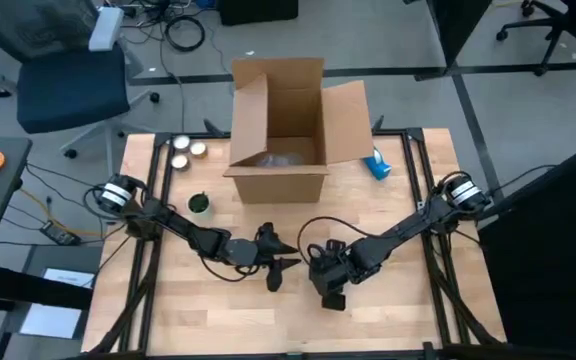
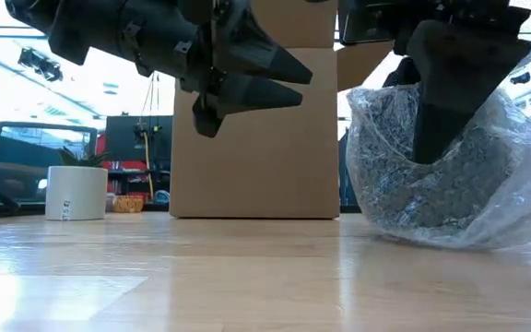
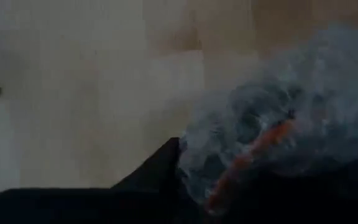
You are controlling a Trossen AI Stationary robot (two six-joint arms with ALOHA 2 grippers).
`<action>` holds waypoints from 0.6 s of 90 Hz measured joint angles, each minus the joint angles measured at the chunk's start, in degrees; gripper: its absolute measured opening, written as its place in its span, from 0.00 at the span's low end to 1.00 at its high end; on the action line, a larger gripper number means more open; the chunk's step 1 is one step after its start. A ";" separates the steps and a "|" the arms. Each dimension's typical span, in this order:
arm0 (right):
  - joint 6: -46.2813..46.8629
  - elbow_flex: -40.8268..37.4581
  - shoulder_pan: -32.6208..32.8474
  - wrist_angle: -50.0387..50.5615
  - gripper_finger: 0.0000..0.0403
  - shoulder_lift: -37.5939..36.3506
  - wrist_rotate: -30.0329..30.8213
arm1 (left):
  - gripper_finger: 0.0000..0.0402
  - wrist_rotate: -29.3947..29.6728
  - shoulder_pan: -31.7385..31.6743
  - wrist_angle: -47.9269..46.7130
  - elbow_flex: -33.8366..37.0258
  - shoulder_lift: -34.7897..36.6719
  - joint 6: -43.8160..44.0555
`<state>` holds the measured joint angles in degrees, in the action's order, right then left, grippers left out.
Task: Wrap mug
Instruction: Put the wrapped black cup into the cardboard box
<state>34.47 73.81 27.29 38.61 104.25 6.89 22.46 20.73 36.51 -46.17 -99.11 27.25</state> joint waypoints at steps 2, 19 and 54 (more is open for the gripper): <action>0.08 0.36 0.00 0.27 0.11 0.02 -0.75 | 0.31 0.00 0.00 0.00 0.00 0.00 0.01; 1.92 6.26 1.35 7.47 0.05 0.03 -2.78 | 0.31 0.01 0.00 0.00 0.00 0.00 0.01; 1.50 29.85 8.61 21.07 0.05 -0.42 3.68 | 0.31 0.01 0.00 0.00 0.00 0.00 0.00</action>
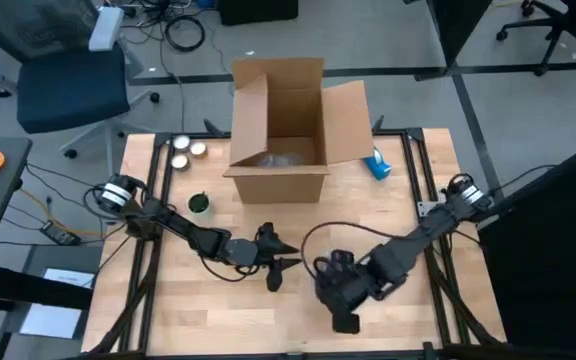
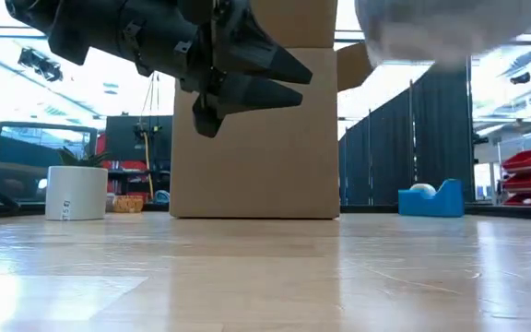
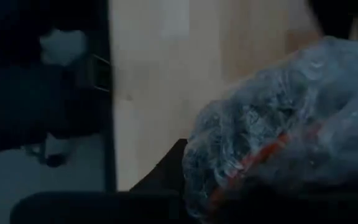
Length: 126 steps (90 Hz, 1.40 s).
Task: Wrap mug
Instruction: Put the wrapped black cup into the cardboard box
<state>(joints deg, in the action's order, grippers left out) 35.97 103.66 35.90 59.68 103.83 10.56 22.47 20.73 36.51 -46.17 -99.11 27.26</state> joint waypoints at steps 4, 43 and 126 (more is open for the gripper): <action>-1.17 2.61 0.77 -0.04 0.05 0.00 0.90 | 0.31 0.01 0.00 0.00 0.00 0.00 0.01; -22.41 21.32 2.16 -6.26 0.05 -0.04 2.40 | 0.31 0.01 0.00 0.00 0.00 0.00 0.01; -48.54 31.33 -36.80 -23.87 0.05 -1.77 6.68 | 0.31 0.01 0.00 0.02 0.02 0.00 -0.01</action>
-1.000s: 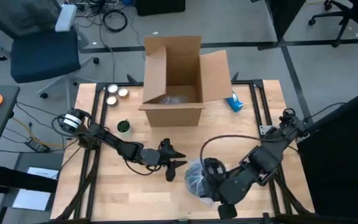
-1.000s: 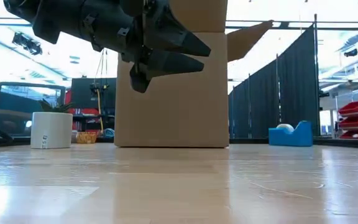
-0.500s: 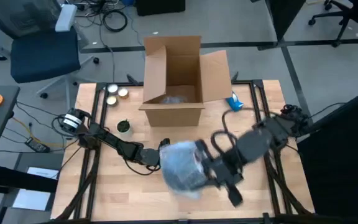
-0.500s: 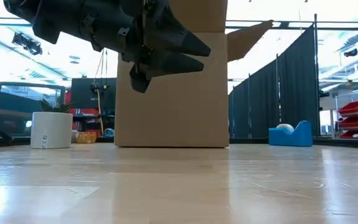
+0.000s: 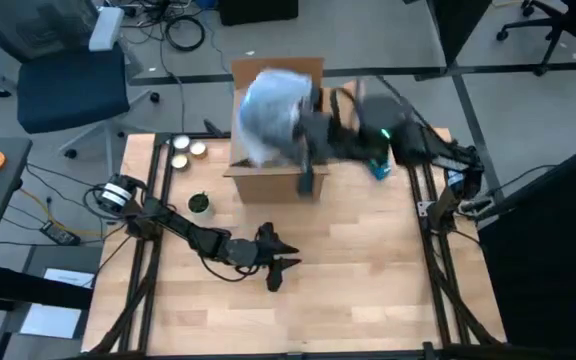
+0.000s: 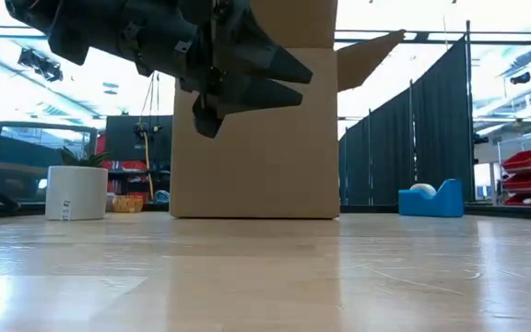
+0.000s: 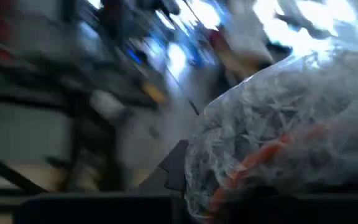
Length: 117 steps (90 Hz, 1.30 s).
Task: Wrap mug
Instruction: Put the wrapped black cup into the cardboard box
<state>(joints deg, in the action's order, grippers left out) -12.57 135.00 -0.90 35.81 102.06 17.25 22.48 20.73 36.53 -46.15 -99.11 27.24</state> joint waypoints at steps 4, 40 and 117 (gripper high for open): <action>3.30 -0.05 -3.25 5.42 0.05 0.14 0.13 | 0.31 0.00 0.00 0.00 -0.02 0.00 0.02; 9.46 -14.89 -15.34 13.20 0.04 3.85 -2.04 | 0.31 -0.02 0.02 0.20 -0.02 0.00 0.02; 18.77 -28.61 -15.24 12.89 0.04 7.41 -27.49 | 0.31 -0.02 0.02 2.63 -0.02 0.00 0.01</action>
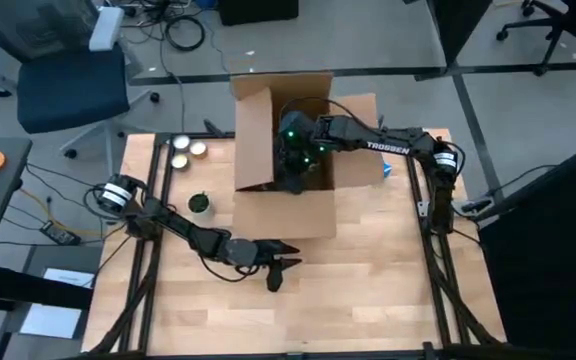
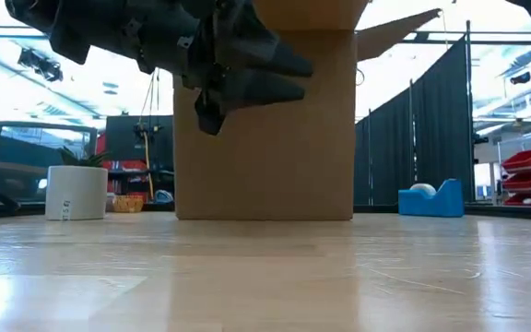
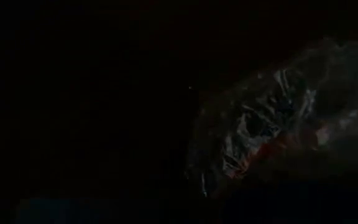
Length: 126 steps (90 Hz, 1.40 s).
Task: Wrap mug
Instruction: Put the wrapped black cup into the cardboard box
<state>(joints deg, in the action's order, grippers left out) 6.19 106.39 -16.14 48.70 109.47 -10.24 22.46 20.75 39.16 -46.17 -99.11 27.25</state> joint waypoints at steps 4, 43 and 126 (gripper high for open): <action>2.01 -0.02 -0.56 -0.79 0.04 0.00 0.37 | 0.31 -0.53 -0.01 0.35 0.00 0.02 0.00; 19.65 -0.17 -9.22 -7.54 0.04 0.13 0.93 | 0.31 2.44 1.02 -20.15 -0.04 11.39 -16.60; 14.75 -15.95 -1.54 10.09 0.17 0.04 8.50 | 0.31 31.43 15.28 -60.90 0.02 34.18 -14.81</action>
<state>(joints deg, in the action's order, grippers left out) 20.95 90.44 -17.67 58.80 109.51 -1.74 53.89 36.03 -21.73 -46.15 -64.93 12.45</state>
